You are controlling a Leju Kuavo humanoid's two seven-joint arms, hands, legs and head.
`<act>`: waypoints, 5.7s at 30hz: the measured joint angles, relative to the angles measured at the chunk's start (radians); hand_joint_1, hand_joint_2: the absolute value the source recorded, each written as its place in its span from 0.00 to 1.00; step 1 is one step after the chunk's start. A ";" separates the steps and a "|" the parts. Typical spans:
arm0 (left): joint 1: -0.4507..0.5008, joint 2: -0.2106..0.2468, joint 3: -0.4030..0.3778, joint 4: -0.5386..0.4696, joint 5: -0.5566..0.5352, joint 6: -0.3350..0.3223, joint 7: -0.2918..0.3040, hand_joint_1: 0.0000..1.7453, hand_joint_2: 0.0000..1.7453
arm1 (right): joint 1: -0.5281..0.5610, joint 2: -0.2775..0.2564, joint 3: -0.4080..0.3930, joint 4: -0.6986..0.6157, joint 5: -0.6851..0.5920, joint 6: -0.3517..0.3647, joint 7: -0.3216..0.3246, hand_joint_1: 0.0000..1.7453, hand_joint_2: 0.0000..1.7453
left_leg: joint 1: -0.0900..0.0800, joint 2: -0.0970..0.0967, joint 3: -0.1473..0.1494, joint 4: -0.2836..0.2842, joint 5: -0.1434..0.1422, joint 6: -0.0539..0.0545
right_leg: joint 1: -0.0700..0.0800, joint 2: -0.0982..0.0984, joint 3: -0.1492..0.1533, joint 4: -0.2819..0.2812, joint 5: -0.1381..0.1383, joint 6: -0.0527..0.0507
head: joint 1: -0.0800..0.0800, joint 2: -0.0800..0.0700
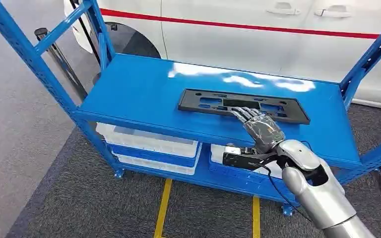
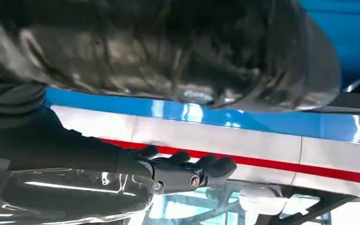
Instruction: Take the parts from the cabinet and place them on the table.
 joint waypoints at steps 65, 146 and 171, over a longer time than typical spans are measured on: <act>-0.034 -0.008 0.051 0.011 -0.072 0.004 0.044 0.00 0.00 | -0.036 0.213 0.001 0.380 0.334 -0.230 0.169 0.00 1.00 | -0.053 -0.035 -0.021 0.025 -0.011 0.028 | 0.048 0.014 0.011 -0.010 -0.027 -0.071 | 0.010 0.000; -0.022 -0.025 0.125 0.012 -0.146 0.007 0.023 0.00 1.00 | 0.123 0.187 -0.249 -0.487 0.233 -0.254 -0.118 1.00 1.00 | -0.058 -0.032 -0.072 0.061 0.003 0.031 | 0.039 0.009 0.030 -0.012 -0.047 -0.086 | 0.010 0.000; -0.030 -0.008 0.126 0.013 -0.200 -0.002 0.017 0.00 1.00 | 0.153 0.119 -0.120 -0.455 0.223 -0.304 -0.116 1.00 1.00 | -0.057 -0.033 -0.144 0.045 0.079 0.052 | 0.057 0.014 0.085 0.058 -0.084 -0.069 | 0.008 0.000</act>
